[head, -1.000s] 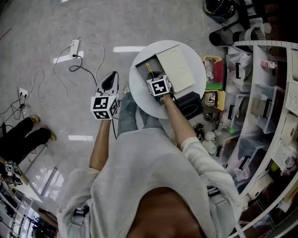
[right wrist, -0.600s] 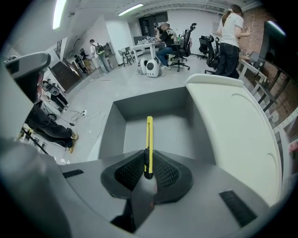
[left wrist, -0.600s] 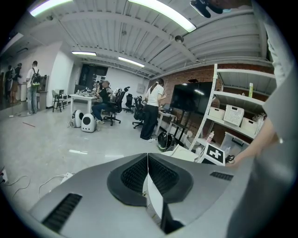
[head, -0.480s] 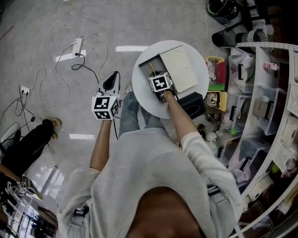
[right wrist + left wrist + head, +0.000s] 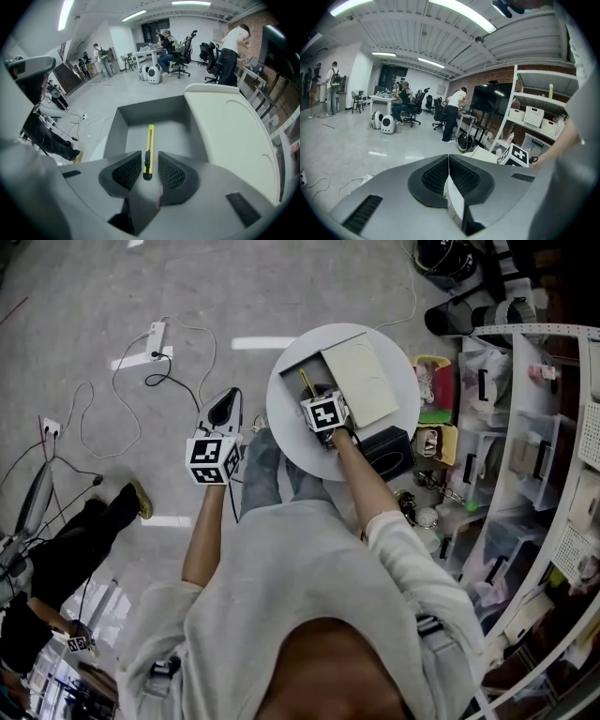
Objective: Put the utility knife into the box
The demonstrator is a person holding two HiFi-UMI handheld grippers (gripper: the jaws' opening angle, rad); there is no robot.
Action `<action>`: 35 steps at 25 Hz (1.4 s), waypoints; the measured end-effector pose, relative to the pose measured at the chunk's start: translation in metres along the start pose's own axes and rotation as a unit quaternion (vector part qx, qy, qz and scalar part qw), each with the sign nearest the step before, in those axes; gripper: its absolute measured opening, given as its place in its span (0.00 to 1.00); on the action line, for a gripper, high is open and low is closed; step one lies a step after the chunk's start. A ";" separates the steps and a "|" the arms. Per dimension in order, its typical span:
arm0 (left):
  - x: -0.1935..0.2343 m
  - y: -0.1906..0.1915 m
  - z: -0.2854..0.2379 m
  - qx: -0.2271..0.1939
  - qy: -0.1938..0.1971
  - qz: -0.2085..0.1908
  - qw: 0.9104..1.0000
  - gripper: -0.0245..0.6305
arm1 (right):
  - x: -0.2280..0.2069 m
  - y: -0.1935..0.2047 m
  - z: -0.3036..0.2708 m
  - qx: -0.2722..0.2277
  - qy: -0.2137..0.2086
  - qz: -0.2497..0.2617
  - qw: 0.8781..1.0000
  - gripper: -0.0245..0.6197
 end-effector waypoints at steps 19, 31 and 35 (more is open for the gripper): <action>-0.012 -0.031 -0.011 -0.027 0.013 -0.021 0.999 0.07 | -0.006 -0.065 0.114 -0.209 0.008 -0.029 0.977 0.12; -0.026 -0.063 -0.011 -0.054 0.014 -0.039 0.998 0.07 | -0.021 -0.086 0.194 -0.321 0.025 -0.033 0.946 0.09; -0.028 -0.079 -0.012 -0.066 0.009 -0.047 0.997 0.07 | -0.026 -0.099 0.213 -0.347 0.025 -0.035 0.937 0.09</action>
Point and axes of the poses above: the fingertips, and each gripper's own axes: z backward along the fingers, x to its left, y out of its underside, the point moved 3 cm from there along z, backward along the fingers, and after that the axes turned 11 degrees about -z, right-handed, at the moved point
